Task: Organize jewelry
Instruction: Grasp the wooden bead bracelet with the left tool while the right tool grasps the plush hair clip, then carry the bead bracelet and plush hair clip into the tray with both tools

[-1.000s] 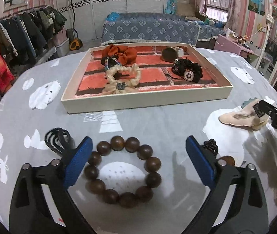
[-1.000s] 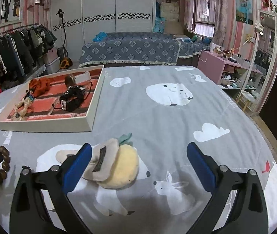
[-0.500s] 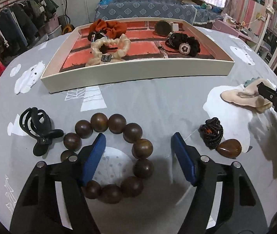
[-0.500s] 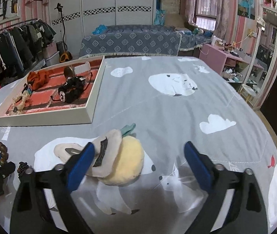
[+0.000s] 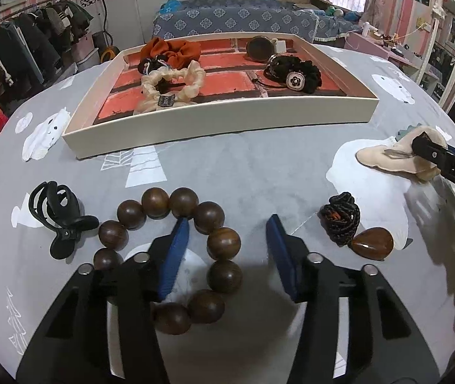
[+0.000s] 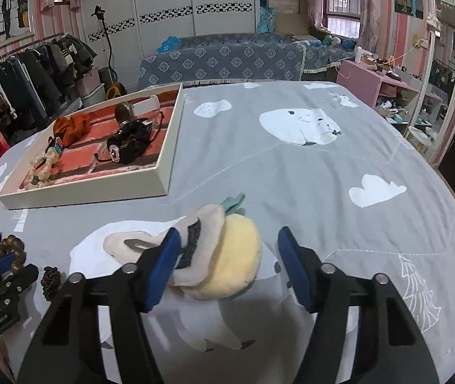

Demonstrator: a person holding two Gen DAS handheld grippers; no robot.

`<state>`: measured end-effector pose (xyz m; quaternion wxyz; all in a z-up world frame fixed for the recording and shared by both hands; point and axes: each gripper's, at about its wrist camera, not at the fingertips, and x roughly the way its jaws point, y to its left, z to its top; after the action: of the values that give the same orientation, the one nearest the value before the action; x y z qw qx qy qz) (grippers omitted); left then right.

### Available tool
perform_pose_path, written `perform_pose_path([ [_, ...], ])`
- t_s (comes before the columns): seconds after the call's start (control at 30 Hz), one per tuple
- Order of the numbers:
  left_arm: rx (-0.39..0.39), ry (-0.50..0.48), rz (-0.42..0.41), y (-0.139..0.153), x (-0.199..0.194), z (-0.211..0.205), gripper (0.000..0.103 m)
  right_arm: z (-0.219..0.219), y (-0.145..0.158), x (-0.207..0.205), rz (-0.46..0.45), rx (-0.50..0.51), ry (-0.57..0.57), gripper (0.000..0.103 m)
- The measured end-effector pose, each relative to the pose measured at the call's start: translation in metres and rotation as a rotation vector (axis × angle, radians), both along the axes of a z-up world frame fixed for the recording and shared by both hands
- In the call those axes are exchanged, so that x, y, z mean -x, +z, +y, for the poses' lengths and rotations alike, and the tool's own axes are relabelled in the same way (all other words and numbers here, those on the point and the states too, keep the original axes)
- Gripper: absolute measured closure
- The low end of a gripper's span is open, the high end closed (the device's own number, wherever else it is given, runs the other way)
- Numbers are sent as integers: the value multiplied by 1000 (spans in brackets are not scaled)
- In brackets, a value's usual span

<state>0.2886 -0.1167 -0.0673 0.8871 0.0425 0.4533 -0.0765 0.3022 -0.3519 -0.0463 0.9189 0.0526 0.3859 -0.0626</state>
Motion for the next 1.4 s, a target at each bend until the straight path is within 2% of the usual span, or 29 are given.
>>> perform_pose_path([
  [0.13,-12,-5,-6,1,0,-1,69,3,0,0,-2,-13,13,53],
  [0.3,-17,-8,-7,1,0,0,76,3,0,1,-2,-10,15,55],
  [0.6,-32,-15,-14,2,-1,1,78,4,3,3,-23,-2,27,62],
  [0.83,-17,-24,-20,7,3,2,78,4,19,10,-101,17,20,65],
  [1.0,-9,-19,-70,23,8,4,78,-3,29,11,-135,6,0,65],
  [1.2,39,-20,-120,61,9,13,78,-6,48,12,-176,-2,-14,65],
  [1.4,81,-18,-166,100,-15,27,79,1,75,-3,-205,-10,-15,65],
])
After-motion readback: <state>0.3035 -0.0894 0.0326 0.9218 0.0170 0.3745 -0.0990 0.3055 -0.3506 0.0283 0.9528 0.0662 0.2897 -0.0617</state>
